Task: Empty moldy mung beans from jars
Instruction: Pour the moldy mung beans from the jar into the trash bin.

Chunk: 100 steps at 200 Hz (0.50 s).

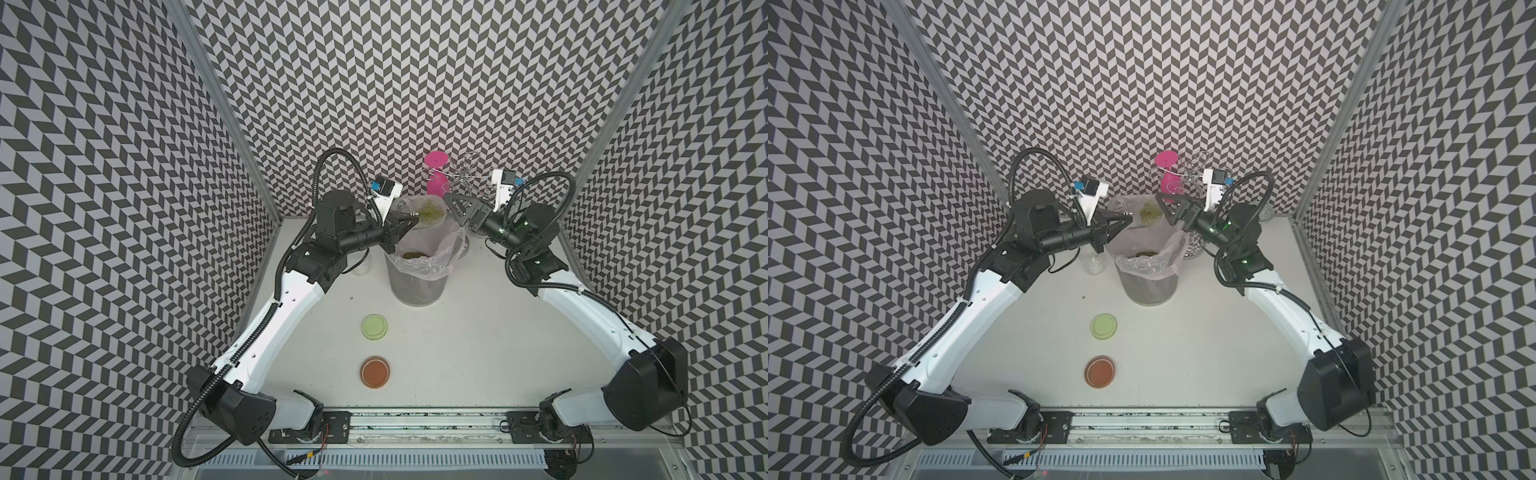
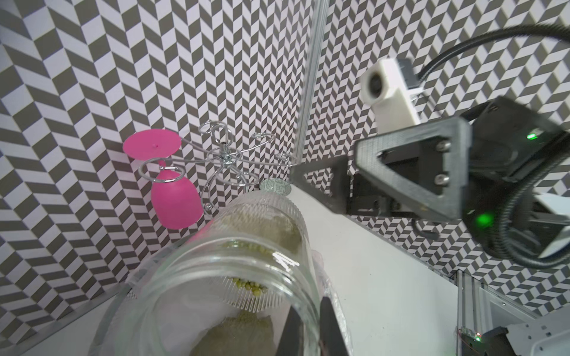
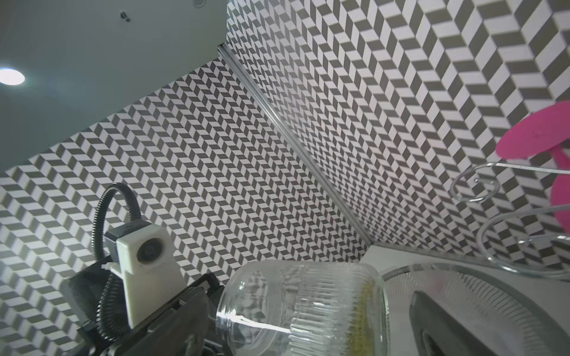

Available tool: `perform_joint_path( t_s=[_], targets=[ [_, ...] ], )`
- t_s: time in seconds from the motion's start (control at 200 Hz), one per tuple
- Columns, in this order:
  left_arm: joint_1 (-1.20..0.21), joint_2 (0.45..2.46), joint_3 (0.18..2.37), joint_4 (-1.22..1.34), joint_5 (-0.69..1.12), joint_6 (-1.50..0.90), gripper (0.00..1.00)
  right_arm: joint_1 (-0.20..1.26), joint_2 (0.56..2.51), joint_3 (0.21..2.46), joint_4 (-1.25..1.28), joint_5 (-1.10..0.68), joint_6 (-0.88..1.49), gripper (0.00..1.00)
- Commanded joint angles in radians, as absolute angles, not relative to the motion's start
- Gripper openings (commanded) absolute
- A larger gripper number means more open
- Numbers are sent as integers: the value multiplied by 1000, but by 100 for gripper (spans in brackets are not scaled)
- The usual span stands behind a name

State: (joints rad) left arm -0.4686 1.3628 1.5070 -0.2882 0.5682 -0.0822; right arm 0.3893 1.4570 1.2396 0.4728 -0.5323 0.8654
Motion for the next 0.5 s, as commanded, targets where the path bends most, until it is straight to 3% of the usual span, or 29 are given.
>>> perform_joint_path(
  t_s=[0.0, 0.496],
  targets=[
    [-468, 1322, 1529, -115, 628, -105, 0, 390, 1474, 1232, 647, -594, 1125, 99],
    [-468, 1309, 1519, -17, 659, -162, 0, 419, 1537, 1173, 821, -610, 1337, 99]
  ],
)
